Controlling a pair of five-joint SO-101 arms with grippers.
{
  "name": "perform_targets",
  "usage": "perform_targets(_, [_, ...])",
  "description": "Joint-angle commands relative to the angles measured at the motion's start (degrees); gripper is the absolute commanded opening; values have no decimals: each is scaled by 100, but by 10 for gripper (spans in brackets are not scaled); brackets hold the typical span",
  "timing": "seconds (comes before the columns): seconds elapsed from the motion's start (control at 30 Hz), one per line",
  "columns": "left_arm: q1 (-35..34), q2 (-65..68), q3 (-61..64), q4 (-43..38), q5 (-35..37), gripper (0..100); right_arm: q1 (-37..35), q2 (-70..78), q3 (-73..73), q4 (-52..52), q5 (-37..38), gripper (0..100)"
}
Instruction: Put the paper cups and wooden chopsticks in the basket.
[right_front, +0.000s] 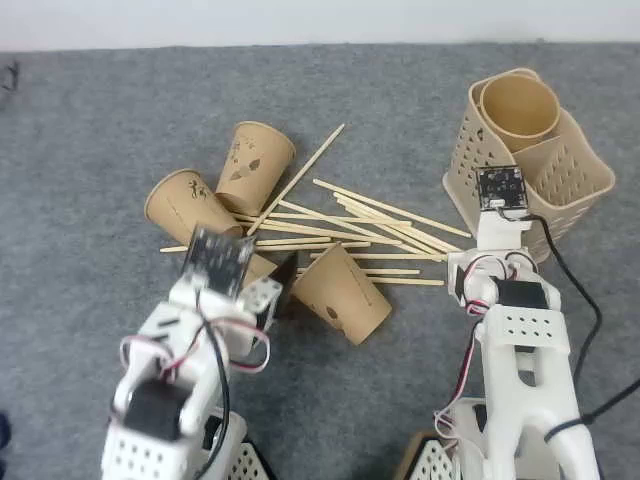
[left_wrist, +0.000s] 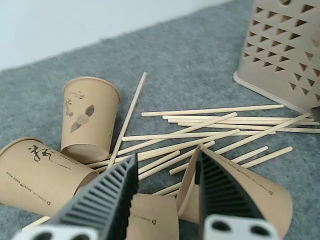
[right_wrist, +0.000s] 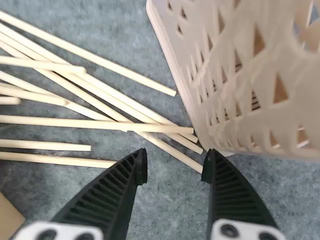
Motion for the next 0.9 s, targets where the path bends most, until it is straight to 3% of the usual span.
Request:
perform_targets(0.0, [316,2356,-1314,-273,202,176,66,-207,-35,-127,18,187])
perform_targets(0.17, [905,4378,-2281,-281,185,174,75,-207,-35,-127,18,187])
perform_targets(0.3, [1099,5081,-2668,-334,149,174,75,-207,-35,-127,18,187])
perform_targets(0.53, [255,5301,-2651,-1152,-343,174,57,-207,-26,-127,18,187])
perform_targets(0.73, [281,5266,-1912,-1582,-378,174,40,-207,-26,-127,18,187])
perform_targets(0.87, [-255,5310,-1727,-2180,-695,174,40,-207,9,-127,18,187])
